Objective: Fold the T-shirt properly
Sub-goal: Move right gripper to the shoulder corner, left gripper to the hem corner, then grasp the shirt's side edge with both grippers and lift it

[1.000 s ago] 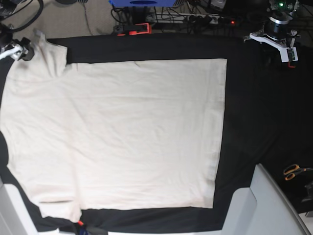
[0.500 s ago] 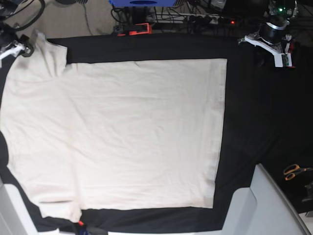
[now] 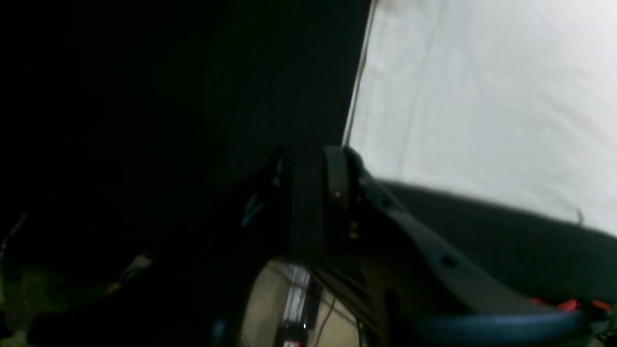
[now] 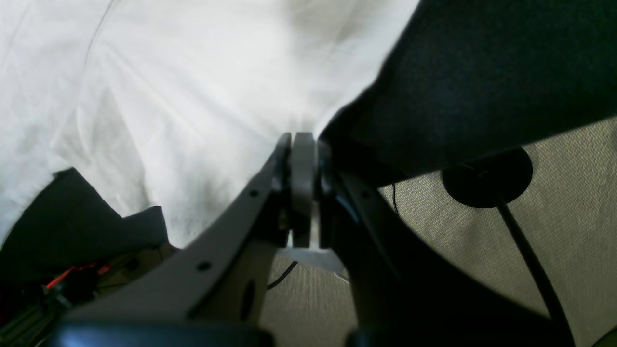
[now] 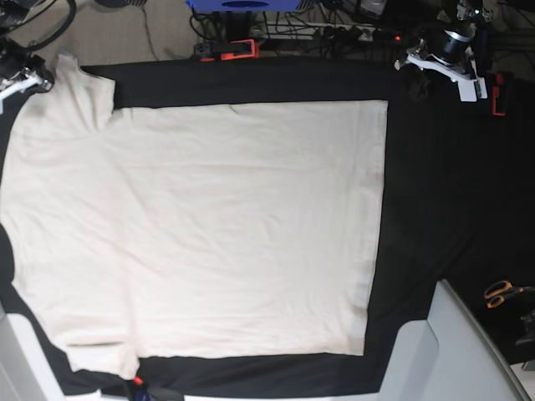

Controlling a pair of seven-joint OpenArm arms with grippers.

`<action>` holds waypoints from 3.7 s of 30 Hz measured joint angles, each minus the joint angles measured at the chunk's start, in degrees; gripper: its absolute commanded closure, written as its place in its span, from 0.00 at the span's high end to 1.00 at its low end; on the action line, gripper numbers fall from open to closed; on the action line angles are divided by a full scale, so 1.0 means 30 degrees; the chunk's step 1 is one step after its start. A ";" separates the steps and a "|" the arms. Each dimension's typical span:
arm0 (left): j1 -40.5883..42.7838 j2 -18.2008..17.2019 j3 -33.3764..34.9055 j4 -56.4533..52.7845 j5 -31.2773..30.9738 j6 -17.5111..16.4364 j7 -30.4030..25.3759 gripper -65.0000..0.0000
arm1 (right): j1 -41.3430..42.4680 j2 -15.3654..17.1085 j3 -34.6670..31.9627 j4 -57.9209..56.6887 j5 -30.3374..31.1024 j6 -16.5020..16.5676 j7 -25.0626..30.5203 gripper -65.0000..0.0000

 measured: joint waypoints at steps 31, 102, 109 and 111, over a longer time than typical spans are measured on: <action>-0.0947 0.0350 -0.0838 -0.2433 -0.0051 -0.2463 0.0029 0.50 | -0.0146 0.0000 0.0000 0.0029 0.0007 0.0000 0.0007 0.00; -0.3905 0.0758 0.0772 -0.4503 -0.2594 -0.3512 0.1690 0.00 | -0.1843 -0.0066 -0.1443 0.3730 -0.0240 0.0000 -0.0168 0.00; -0.4116 0.0583 0.0787 -0.2368 -0.2572 -0.2608 0.1734 0.00 | -0.1326 0.0007 -0.2725 0.5559 -0.0248 0.0058 -0.0277 0.00; -0.4095 0.0423 0.0838 -0.2055 -0.2572 -0.1362 0.1792 0.00 | -0.1195 0.0117 -0.2739 0.5559 -0.0284 0.0058 -0.0379 0.00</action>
